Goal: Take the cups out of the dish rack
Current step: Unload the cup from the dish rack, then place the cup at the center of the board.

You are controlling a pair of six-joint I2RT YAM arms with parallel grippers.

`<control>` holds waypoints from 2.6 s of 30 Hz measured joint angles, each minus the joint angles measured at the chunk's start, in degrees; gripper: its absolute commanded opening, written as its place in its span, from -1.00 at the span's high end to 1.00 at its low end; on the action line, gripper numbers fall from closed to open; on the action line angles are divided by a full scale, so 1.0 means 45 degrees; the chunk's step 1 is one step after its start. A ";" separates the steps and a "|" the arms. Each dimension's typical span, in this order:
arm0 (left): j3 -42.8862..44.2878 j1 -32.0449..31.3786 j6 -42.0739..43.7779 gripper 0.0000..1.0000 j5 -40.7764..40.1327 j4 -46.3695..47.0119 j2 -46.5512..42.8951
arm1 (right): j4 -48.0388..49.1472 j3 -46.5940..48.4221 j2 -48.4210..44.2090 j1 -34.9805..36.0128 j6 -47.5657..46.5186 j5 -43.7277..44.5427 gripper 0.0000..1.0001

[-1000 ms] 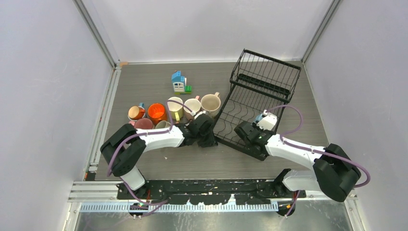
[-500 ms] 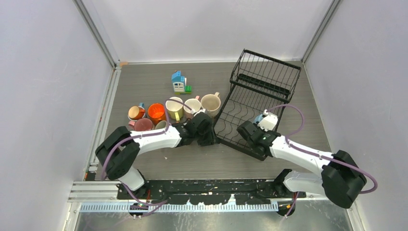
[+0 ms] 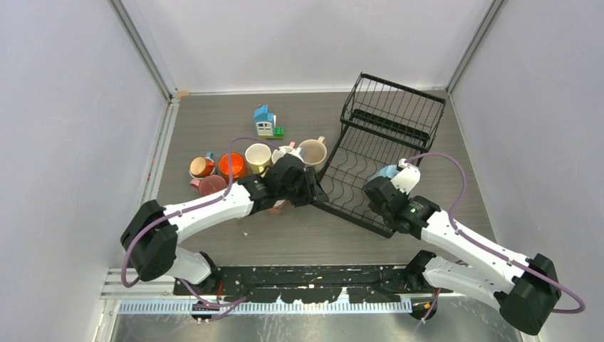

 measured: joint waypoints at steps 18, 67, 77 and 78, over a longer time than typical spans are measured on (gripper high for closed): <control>0.0563 0.2492 -0.0301 -0.45 0.2997 0.0121 -0.1593 | -0.1035 0.2963 -0.0627 0.0015 -0.1292 -0.3871 0.99; -0.0695 0.4376 -1.0258 0.31 0.6683 1.2308 -0.0733 | 0.7524 0.3929 0.1195 0.0024 0.0636 -0.9326 0.99; -0.0855 0.4337 -1.0613 1.00 0.6683 1.2857 -0.0835 | 0.8058 0.3458 0.0743 0.0024 0.1035 -0.9884 0.99; -0.0855 0.4308 -1.0642 1.00 0.6635 1.2993 -0.0894 | 0.8170 0.3458 0.0719 0.0024 0.1151 -0.9918 0.99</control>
